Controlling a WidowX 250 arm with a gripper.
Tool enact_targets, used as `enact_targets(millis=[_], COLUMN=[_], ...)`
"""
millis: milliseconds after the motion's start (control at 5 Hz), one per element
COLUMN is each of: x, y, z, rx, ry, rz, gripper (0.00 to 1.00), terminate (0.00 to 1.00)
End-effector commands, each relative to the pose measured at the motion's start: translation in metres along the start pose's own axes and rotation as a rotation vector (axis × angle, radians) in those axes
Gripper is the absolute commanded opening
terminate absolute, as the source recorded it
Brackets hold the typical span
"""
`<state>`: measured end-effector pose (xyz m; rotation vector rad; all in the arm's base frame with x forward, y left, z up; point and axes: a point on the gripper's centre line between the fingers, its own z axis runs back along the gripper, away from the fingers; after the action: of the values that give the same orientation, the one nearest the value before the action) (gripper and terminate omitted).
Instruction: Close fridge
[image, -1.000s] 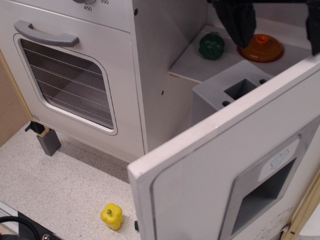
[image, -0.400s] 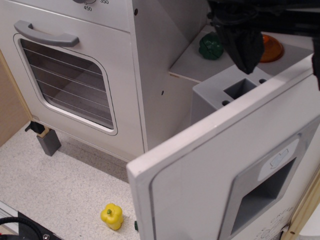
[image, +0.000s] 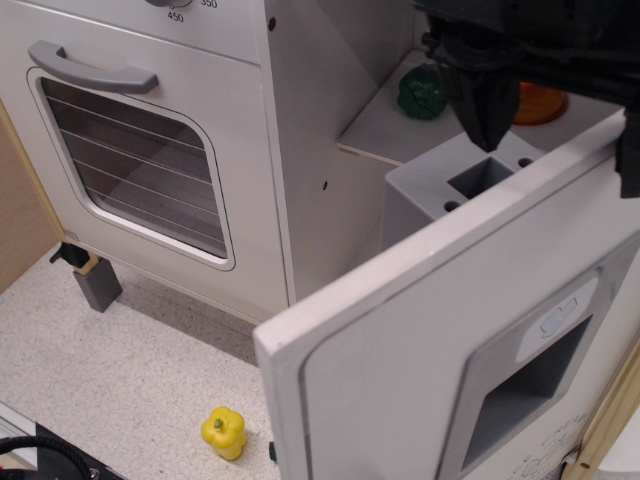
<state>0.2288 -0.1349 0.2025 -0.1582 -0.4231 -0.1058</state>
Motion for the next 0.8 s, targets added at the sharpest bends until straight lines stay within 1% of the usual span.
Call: enact_targets(millis=[0, 400, 600], x=[0.037, 0.073, 0.069], y=[0.014, 0.029, 0.029], z=[0.008, 0.011, 0.019], rx=[0.085, 0.12, 0.121], ry=[-0.057, -0.048, -0.039], rz=[0.019, 0.098, 0.085], gripper=[1.0, 1.0, 1.0], terminate=[0.0, 0.0, 0.0])
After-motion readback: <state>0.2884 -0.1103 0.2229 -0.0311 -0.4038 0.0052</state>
